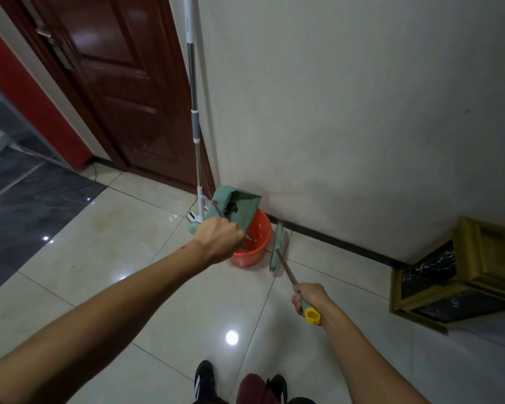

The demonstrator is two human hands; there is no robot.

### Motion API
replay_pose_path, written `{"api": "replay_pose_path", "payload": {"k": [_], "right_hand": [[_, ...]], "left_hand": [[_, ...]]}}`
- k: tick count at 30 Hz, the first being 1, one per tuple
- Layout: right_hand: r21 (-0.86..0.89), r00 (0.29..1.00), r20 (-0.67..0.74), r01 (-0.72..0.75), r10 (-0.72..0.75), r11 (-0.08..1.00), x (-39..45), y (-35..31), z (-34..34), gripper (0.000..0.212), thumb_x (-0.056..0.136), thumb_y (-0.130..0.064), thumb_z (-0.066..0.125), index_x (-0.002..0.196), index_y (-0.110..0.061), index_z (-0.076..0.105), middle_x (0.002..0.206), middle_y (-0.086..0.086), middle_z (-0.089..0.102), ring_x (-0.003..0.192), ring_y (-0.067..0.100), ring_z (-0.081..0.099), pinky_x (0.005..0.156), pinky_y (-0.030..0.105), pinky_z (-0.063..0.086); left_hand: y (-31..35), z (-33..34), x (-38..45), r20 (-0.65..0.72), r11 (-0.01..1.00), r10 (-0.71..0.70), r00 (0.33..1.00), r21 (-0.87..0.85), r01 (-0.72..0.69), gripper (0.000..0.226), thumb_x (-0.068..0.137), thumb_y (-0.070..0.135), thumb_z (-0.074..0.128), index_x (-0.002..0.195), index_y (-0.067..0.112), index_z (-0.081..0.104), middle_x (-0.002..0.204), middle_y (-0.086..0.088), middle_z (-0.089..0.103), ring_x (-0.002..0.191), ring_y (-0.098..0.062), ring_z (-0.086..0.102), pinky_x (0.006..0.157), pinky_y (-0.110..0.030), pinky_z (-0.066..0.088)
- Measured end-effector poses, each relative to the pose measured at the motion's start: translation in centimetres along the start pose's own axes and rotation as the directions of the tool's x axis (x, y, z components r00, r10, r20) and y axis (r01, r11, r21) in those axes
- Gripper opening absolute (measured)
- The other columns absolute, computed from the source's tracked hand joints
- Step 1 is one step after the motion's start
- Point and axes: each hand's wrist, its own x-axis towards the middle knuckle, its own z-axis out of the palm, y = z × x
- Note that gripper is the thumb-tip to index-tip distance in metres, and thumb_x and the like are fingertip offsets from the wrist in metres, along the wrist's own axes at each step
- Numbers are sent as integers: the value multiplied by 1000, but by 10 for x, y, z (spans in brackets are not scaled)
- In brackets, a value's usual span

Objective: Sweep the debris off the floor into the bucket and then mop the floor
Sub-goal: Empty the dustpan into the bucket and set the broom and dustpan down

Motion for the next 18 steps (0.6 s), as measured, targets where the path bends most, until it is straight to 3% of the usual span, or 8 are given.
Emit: {"api": "replay_pose_path", "payload": {"k": [4,9,14,18], "right_hand": [[27,999,-28,28,-27,999,-3,-11,-15,10,95,2,47,98,5,56,69,19,55,38,14,46,37,18,40],[76,997,-63,52,-47,996,-10,-24,-45,9,95,1,47,95,2,56,71,19,55,38,14,47,36,18,40],[118,992,-117,68,-54,991,-21,-27,-86,8,96,1,46,97,0,55,68,17,53,44,17,48,35,17,39],[115,985,-167,62,-42,991,-29,-21,-117,12,96,2,45,102,1,55,67,17,53,43,16,47,36,16,38]], "left_hand": [[2,-21,9,-113,991,-120,986,-76,112,17,98,23,53,95,18,69,78,-4,69,64,-29,64,53,-34,41],[15,-38,26,-213,946,-230,950,-276,167,24,93,22,51,104,23,71,85,-8,72,77,-36,70,62,-37,51],[41,-45,48,-199,899,-277,940,-399,180,24,86,27,56,104,24,71,94,-11,73,87,-38,70,65,-37,44],[72,-38,66,-183,895,-239,954,-423,143,31,81,34,57,107,28,71,94,-9,75,86,-36,71,67,-39,56]]}}
